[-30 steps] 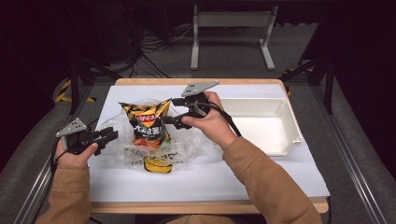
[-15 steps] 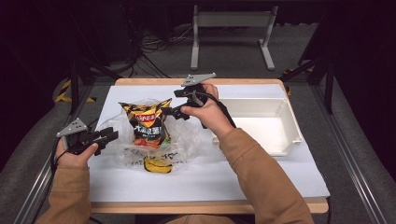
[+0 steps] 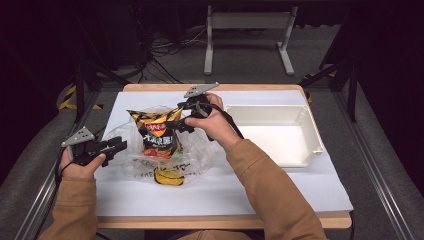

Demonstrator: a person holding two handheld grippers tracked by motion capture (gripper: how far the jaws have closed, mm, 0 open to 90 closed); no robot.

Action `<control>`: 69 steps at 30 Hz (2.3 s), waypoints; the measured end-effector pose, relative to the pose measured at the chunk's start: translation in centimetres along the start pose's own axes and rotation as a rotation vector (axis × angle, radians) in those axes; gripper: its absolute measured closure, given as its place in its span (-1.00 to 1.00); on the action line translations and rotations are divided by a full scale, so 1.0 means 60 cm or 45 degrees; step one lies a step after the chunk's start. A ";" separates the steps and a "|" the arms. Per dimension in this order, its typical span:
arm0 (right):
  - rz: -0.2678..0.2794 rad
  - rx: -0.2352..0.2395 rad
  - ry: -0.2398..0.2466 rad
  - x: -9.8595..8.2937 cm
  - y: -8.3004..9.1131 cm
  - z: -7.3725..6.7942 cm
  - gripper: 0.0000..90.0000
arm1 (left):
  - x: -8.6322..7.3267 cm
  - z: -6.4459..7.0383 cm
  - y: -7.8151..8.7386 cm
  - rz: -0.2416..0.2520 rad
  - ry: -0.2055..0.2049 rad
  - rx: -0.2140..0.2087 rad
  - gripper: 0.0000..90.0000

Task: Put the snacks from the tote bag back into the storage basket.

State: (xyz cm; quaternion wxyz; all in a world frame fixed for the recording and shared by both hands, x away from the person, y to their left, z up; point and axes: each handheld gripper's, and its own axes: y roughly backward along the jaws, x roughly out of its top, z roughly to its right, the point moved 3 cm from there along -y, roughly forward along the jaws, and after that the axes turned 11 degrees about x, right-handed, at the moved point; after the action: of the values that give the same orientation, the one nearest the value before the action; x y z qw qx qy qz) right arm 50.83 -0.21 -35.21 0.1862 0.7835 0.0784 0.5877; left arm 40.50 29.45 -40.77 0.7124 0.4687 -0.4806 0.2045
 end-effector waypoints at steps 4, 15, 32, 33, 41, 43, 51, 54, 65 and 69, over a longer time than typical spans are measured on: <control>-0.024 -0.007 0.004 -0.004 -0.009 0.004 -0.81 | 0.000 0.001 -0.001 0.000 0.004 0.000 0.42; -0.055 -0.025 0.100 -0.004 -0.014 -0.002 -0.42 | -0.001 0.001 -0.003 -0.003 -0.001 0.001 0.41; -0.147 -0.048 0.241 0.000 -0.004 -0.026 0.75 | -0.002 0.001 -0.004 -0.003 0.000 0.002 0.41; -0.147 -0.048 0.241 0.000 -0.004 -0.026 0.75 | -0.002 0.001 -0.004 -0.003 0.000 0.002 0.41; -0.132 -0.060 0.247 0.006 -0.005 -0.044 0.90 | -0.004 0.003 -0.008 -0.015 -0.001 -0.003 0.40; -0.116 -0.056 0.236 0.008 -0.004 -0.049 0.92 | -0.005 0.003 -0.008 -0.014 0.000 -0.002 0.40; -0.038 -0.022 0.222 0.020 0.000 -0.067 0.93 | -0.002 0.001 -0.004 0.007 -0.004 0.008 0.40; 0.004 -0.010 0.210 0.027 0.006 -0.071 0.93 | -0.004 0.000 -0.006 -0.004 0.003 0.012 0.40; 0.083 -0.013 0.221 0.049 0.024 -0.085 0.94 | -0.007 0.004 -0.014 -0.033 -0.014 0.003 0.42; 0.118 -0.020 0.235 0.061 0.033 -0.090 0.94 | -0.008 0.005 -0.017 -0.046 -0.017 0.000 0.42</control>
State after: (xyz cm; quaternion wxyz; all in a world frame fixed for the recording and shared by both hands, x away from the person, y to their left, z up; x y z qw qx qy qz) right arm 46.59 0.31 -29.91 0.1568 0.7273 0.0544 0.6660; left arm 40.91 28.79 -41.68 0.7127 0.4788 -0.4767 0.1886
